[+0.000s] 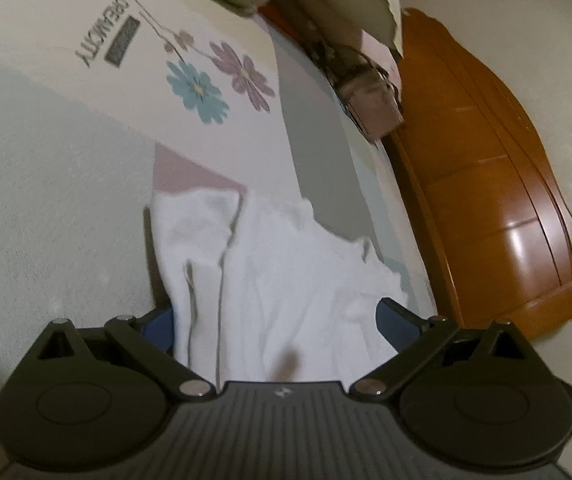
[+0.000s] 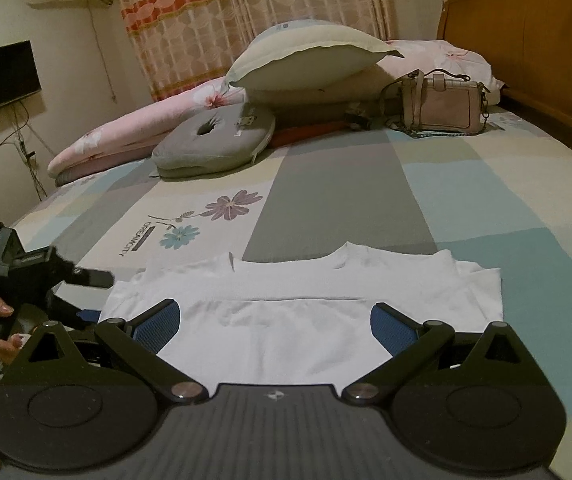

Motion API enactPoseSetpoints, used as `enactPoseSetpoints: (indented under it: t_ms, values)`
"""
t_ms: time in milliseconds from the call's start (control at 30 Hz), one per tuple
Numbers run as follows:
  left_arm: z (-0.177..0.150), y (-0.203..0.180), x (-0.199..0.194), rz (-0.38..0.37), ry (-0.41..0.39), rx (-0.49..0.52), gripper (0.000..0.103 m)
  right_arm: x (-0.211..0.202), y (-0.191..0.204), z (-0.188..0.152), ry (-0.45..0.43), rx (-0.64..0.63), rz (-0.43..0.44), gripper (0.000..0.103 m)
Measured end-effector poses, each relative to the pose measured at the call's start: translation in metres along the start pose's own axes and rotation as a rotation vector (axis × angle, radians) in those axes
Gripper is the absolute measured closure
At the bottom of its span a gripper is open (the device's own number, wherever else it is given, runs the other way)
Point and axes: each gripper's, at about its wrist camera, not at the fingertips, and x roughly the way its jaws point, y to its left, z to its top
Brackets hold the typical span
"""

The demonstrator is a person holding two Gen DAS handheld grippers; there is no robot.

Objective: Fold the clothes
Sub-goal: 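Roll the left gripper and close it on the sweatshirt's side edge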

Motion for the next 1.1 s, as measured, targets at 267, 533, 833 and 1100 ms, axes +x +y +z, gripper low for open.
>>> enactPoseSetpoints:
  t_ms: [267,533,833,1100]
  values:
    - [-0.021,-0.002,-0.003,-0.051,0.115,-0.021,0.004,-0.006,0.0,-0.001,0.009,0.016,0.041,0.0]
    - [0.008,-0.006,0.022,-0.048,0.137,-0.008,0.004,-0.012,0.003,0.002,-0.008,0.014,0.052,0.0]
    - [-0.002,-0.007,0.021,-0.099,0.158,0.015,0.004,-0.009,0.008,0.001,0.012,0.025,0.099,0.0]
    - [0.002,-0.01,0.025,-0.047,0.13,0.11,0.017,-0.01,0.011,-0.003,0.013,0.021,0.103,0.0]
